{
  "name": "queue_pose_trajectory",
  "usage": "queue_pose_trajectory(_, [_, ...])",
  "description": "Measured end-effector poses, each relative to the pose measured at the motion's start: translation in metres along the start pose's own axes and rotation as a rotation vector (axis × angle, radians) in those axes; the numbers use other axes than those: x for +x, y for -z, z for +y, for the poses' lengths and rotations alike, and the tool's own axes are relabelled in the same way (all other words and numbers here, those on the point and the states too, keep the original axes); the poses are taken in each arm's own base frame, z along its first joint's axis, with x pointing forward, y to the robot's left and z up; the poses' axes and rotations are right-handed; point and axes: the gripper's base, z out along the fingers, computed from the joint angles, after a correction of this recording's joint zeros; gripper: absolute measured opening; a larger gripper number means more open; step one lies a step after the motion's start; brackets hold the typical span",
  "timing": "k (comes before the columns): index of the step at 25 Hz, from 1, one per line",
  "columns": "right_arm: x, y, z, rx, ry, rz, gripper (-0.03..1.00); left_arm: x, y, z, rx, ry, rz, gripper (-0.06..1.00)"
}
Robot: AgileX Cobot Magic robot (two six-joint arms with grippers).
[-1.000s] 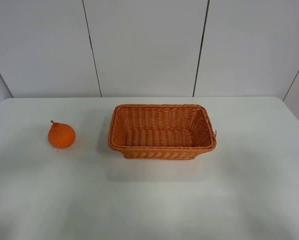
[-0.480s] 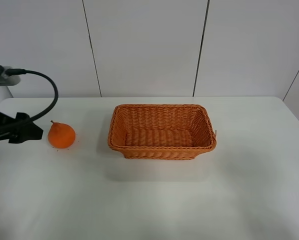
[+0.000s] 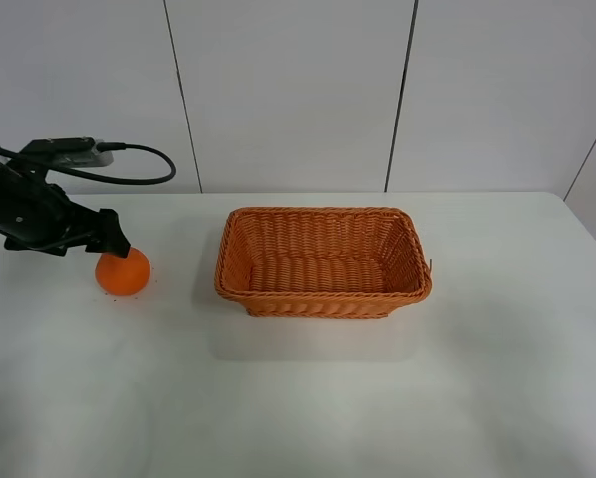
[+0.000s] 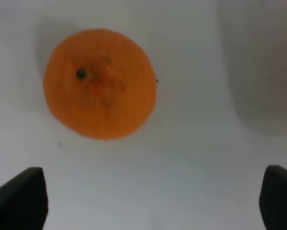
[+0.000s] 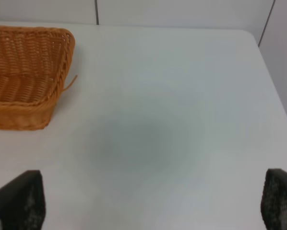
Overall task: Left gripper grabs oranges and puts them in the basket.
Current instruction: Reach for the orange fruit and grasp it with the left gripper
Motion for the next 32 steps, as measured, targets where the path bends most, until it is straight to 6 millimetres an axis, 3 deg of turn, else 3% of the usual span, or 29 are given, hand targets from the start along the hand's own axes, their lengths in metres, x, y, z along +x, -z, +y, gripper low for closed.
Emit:
queue_pose_trajectory(5, [0.000, 0.000, 0.000, 0.000, 0.000, 0.000, 0.69, -0.010, -0.036, 0.007, -0.006, -0.006, 0.027, 0.99])
queue_pose_trajectory(11, [0.000, 0.000, 0.000, 0.000, 0.000, 0.000, 0.69, -0.019, -0.065, 0.012, -0.010, -0.021, 0.046, 0.99])
queue_pose_trajectory(27, [0.000, 0.000, 0.000, 0.000, 0.000, 0.000, 0.69, -0.021, -0.100, 0.019, -0.025, -0.069, 0.067, 0.98])
queue_pose_trajectory(29, [0.000, 0.000, 0.000, 0.000, 0.000, 0.000, 0.69, -0.021, -0.101, 0.019, -0.026, -0.071, 0.067, 0.95])
queue_pose_trajectory(32, [0.000, 0.000, 0.000, 0.000, 0.000, 0.000, 0.69, -0.021, -0.101, 0.019, -0.026, -0.073, 0.067, 0.82])
